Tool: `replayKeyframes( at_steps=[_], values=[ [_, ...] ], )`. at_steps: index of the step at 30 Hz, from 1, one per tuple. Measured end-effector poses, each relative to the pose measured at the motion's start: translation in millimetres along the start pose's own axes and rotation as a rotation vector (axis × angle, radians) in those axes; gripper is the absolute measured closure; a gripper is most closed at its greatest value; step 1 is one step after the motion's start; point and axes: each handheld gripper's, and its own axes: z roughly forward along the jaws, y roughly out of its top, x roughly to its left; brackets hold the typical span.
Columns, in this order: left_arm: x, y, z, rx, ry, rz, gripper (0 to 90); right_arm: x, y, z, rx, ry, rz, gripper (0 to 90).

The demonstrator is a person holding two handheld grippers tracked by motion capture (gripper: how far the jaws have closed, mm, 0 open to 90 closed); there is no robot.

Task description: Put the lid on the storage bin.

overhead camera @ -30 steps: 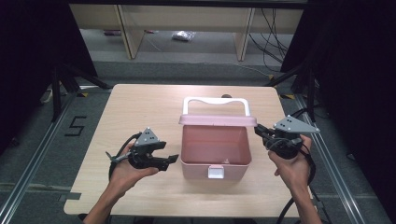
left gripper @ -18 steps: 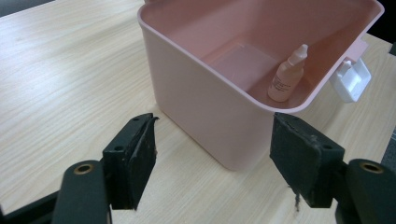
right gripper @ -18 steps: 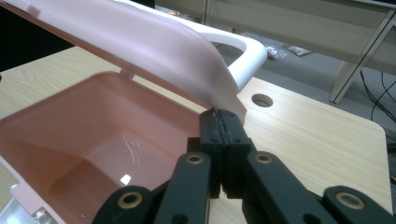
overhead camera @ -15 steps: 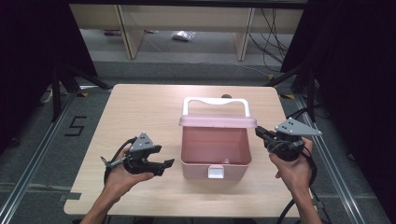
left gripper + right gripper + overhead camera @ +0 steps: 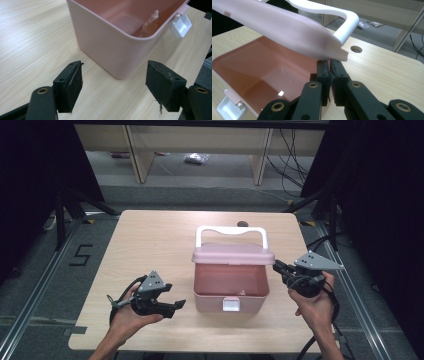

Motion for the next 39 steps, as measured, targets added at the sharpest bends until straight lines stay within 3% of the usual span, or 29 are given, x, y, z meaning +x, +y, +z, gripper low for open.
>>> replayKeyframes(
  at_steps=[2,3,6,8,9,10,12,14,15,16,17,18,20,22,24,25,31,32,33,35,38,39],
  values=[
    [-0.9,-2.8,0.5,0.005,-0.008,-0.002,28.3,2.9,-1.3,-0.4,0.010,-0.003,0.025,84.7],
    [-1.1,-4.2,0.4,0.006,-0.009,-0.002,28.1,1.0,-1.9,1.0,-0.010,-0.008,-0.007,84.5],
    [-2.0,-8.9,0.5,0.018,-0.006,-0.003,27.5,3.2,-3.8,0.2,0.011,0.007,0.022,84.3],
    [-1.9,-12.1,1.5,0.018,-0.012,-0.002,27.3,1.5,-5.0,0.3,0.000,0.003,-0.002,84.1],
    [-2.5,-14.0,2.0,0.021,-0.011,-0.007,27.2,3.8,-6.3,0.5,-0.004,0.001,0.028,83.5],
    [-2.4,-15.3,2.7,0.017,-0.014,-0.008,26.9,1.5,-6.7,0.4,0.003,0.011,0.001,83.1],
    [-2.7,-18.5,3.4,0.024,-0.013,-0.007,26.9,3.6,-8.3,0.0,0.009,0.012,0.022,82.9],
    [-3.2,-21.6,3.6,0.030,-0.018,-0.014,26.8,3.0,-9.8,1.3,-0.007,0.003,0.005,82.3],
    [-3.5,-23.1,3.5,0.032,-0.021,-0.011,26.8,4.6,-10.3,0.0,0.012,0.013,0.027,82.1],
    [-3.3,-24.0,3.3,0.033,-0.020,-0.007,26.8,2.7,-10.8,1.0,0.003,0.023,0.005,81.7],
    [-3.8,-25.4,3.4,0.035,-0.011,-0.012,26.8,3.7,-11.0,1.0,0.010,0.034,0.024,81.5],
    [-3.6,-26.7,3.3,0.039,-0.010,-0.006,26.8,2.6,-11.2,0.3,0.011,0.021,0.005,81.1],
    [-4.1,-28.7,3.2,0.040,-0.011,-0.006,26.6,4.9,-12.1,-0.8,0.024,0.029,0.032,79.5],
    [-5.7,-30.8,3.1,0.044,-0.019,-0.010,26.3,3.8,-13.6,1.0,-0.004,0.026,0.019,77.3],
    [-6.6,-32.6,3.3,0.046,-0.021,-0.012,26.3,5.3,-14.8,-0.2,0.015,0.036,0.044,76.6],
    [-6.3,-33.6,3.7,0.050,-0.017,-0.006,26.2,3.9,-15.3,0.1,0.010,0.037,0.027,75.3],
    [-7.8,-39.5,3.4,0.065,-0.027,-0.004,26.0,4.8,-19.0,2.0,0.005,0.044,0.043,68.7],
    [-7.9,-40.6,3.9,0.062,-0.020,-0.007,25.9,6.3,-19.6,1.1,0.019,0.048,0.066,66.1],
    [-8.3,-41.8,3.7,0.061,-0.021,-0.008,25.9,4.3,-20.1,2.3,0.008,0.045,0.044,63.7],
    [-9.8,-44.2,3.1,0.064,-0.033,-0.008,25.9,5.7,-20.5,1.8,0.023,0.050,0.069,60.6],
    [-11.4,-47.0,3.0,0.067,-0.036,-0.012,25.7,6.0,-21.0,1.3,0.025,0.041,0.053,55.7],
    [-11.7,-47.7,2.8,0.069,-0.034,-0.009,25.6,8.9,-21.6,1.8,0.018,0.039,0.088,53.4]
  ],
)
